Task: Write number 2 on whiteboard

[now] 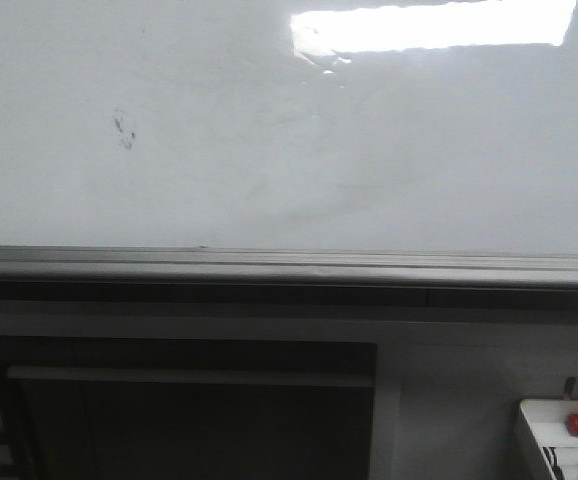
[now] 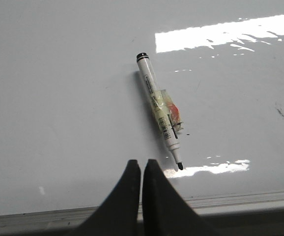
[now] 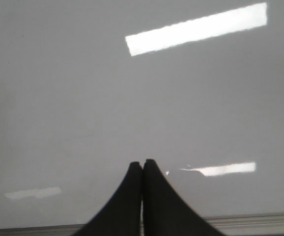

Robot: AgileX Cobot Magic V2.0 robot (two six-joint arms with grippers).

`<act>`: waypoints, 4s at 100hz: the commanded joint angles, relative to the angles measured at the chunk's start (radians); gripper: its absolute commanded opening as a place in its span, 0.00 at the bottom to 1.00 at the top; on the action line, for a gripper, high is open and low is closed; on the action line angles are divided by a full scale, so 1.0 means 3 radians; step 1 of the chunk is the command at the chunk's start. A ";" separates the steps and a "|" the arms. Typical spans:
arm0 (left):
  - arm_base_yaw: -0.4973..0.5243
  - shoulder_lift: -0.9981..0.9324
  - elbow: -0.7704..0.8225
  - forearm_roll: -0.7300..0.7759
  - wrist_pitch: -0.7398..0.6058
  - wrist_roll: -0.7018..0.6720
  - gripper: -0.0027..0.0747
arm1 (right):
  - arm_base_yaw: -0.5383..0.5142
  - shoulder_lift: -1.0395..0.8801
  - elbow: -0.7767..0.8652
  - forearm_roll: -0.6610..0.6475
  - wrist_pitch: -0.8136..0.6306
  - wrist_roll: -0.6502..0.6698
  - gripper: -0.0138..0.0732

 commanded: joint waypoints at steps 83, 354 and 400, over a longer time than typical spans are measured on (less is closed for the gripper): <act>-0.0015 -0.0089 0.0106 -0.0006 -0.0277 -0.0025 0.01 | -0.0028 -0.0055 0.0095 -0.0017 -0.0298 -0.0018 0.08; -0.0015 0.3045 -0.2039 -0.0549 0.0816 0.0036 0.68 | -0.0028 0.1369 -0.2122 0.0035 0.2404 -0.0551 0.54; -0.0015 0.3821 -0.2257 -0.0620 0.0505 0.0036 0.68 | -0.0028 0.1369 -0.2122 0.0035 0.2404 -0.0551 0.54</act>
